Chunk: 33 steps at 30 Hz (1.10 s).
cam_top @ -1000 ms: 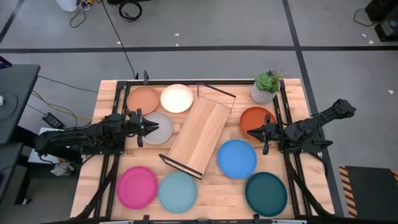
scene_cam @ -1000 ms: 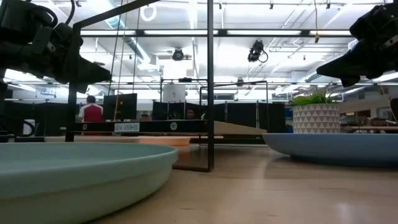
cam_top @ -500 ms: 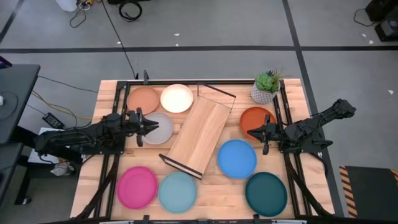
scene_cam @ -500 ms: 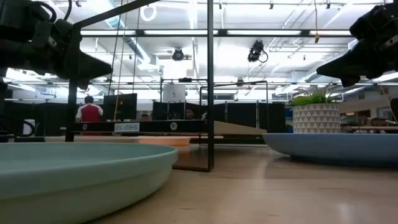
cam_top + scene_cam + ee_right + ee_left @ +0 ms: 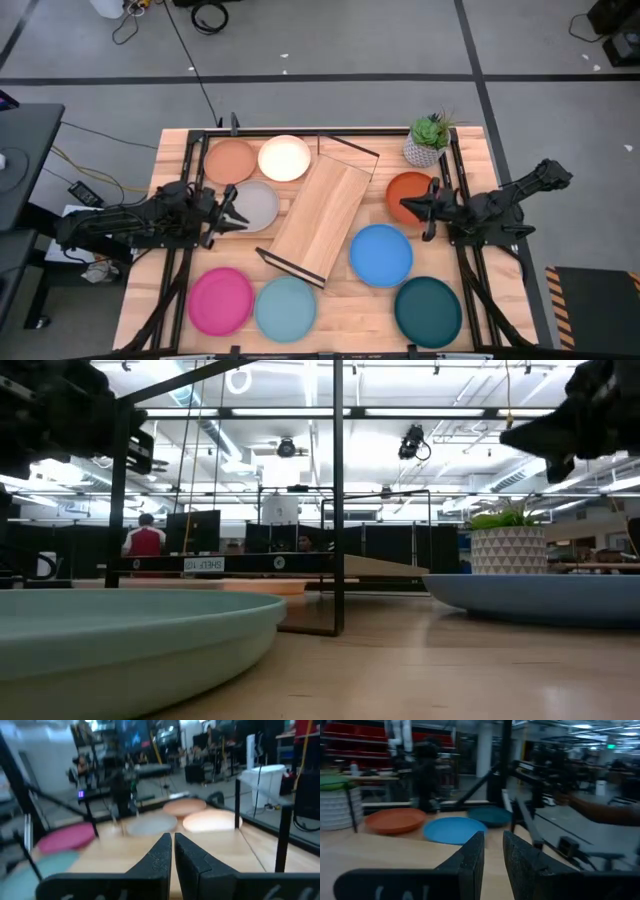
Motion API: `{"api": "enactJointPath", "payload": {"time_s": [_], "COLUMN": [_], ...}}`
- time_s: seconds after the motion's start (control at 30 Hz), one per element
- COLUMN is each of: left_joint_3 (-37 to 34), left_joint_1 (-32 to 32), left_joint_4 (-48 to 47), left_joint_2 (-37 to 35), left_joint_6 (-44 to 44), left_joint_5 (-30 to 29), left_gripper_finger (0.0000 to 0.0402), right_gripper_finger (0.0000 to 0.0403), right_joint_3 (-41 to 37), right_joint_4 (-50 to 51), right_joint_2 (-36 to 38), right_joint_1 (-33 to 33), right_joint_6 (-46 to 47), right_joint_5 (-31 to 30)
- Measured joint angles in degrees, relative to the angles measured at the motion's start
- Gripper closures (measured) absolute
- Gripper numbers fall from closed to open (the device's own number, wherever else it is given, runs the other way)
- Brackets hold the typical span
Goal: Place and stack plates onto a shelf
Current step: Put the orange plate on the shelf
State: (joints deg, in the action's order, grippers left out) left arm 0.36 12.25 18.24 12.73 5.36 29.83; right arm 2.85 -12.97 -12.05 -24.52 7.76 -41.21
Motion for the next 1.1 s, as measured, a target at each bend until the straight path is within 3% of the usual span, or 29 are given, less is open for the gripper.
{"api": "enactJointPath", "payload": {"time_s": [0.13,0.33,0.53,0.67,0.93,1.1], "left_joint_3": [0.0,0.0,0.0,0.0,0.0,0.0], "left_joint_1": [0.0,0.0,-0.01,0.0,-0.02,0.0], "left_joint_4": [1.82,6.05,12.47,12.81,12.35,12.37], "left_joint_2": [0.0,0.0,-0.02,-0.02,0.0,0.0], "left_joint_6": [2.28,2.93,4.49,9.68,15.33,10.07], "left_joint_5": [0.14,-2.65,-13.17,-17.58,-18.82,-18.86], "left_gripper_finger": [0.0324,0.0324,0.0324,0.0324,0.0324,0.0324], "right_gripper_finger": [0.0375,0.0376,0.0376,0.0374,0.0334,0.0293], "right_joint_3": [0.28,6.87,11.84,13.24,19.81,23.77], "right_joint_4": [-5.4,2.24,12.69,16.9,28.96,35.91], "right_joint_2": [-0.02,-2.36,-9.96,-16.93,-30.8,-38.69], "right_joint_1": [1.13,4.54,8.8,11.07,16.18,20.44], "right_joint_6": [-4.17,-6.95,3.05,8.66,13.84,18.3], "right_joint_5": [-0.62,1.97,1.93,6.62,10.03,17.11]}}
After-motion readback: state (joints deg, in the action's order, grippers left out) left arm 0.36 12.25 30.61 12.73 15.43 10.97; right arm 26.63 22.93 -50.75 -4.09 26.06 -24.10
